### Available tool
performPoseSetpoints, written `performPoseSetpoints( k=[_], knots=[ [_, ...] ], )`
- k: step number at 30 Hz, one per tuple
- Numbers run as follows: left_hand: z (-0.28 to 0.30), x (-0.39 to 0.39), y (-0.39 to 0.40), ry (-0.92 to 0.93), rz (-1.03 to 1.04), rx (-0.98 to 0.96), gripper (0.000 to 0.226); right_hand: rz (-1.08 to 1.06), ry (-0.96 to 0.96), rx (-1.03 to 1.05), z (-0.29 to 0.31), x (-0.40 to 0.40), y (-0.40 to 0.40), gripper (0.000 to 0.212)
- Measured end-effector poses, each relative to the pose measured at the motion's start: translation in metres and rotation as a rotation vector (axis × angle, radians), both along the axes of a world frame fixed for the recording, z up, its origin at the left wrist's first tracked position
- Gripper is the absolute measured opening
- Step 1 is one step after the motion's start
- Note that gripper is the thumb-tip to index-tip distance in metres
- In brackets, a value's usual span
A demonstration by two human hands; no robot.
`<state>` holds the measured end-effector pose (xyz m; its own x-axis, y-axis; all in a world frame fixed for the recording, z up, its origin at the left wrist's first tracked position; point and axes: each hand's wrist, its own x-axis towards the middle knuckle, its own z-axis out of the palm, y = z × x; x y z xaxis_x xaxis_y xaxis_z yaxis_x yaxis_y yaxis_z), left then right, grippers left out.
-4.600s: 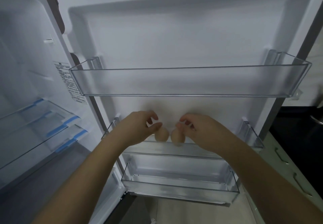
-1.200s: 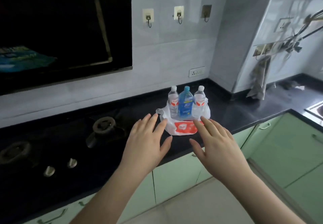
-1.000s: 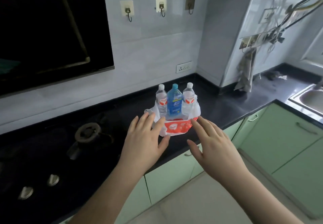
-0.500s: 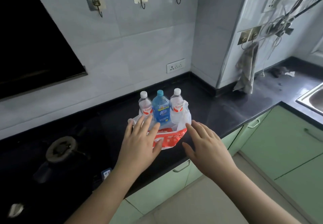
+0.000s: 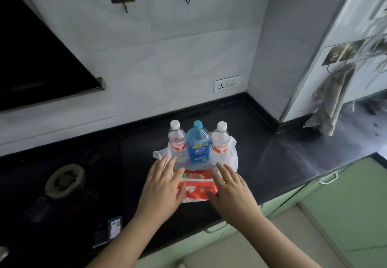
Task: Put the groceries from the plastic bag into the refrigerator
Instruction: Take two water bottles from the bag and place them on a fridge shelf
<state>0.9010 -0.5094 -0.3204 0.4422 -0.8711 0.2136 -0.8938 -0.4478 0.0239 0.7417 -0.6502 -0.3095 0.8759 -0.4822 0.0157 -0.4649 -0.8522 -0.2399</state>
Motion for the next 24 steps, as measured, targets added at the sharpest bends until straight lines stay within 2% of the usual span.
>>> performPoseSetpoints(
  k=[10,13,17,20,24],
  knots=[
    [-0.051,0.050,-0.022,0.144,-0.032,0.035,0.039,-0.017,0.166,0.187,-0.038,0.061,-0.025,0.070],
    [-0.059,0.064,-0.029,0.246,-0.099,-0.009,0.036,-0.082,0.138,0.321,-0.047,0.070,-0.031,0.065],
    [-0.065,0.071,-0.038,0.414,-0.237,-0.136,0.031,-0.247,0.011,0.529,-0.056,0.078,-0.035,0.055],
    [-0.070,0.075,-0.043,0.494,-0.172,-0.146,0.032,-0.353,-0.028,0.587,-0.062,0.079,-0.043,0.054],
    [-0.084,0.084,-0.051,0.522,-0.049,-0.054,0.034,-0.464,-0.026,0.641,-0.070,0.080,-0.062,0.060]
  ],
)
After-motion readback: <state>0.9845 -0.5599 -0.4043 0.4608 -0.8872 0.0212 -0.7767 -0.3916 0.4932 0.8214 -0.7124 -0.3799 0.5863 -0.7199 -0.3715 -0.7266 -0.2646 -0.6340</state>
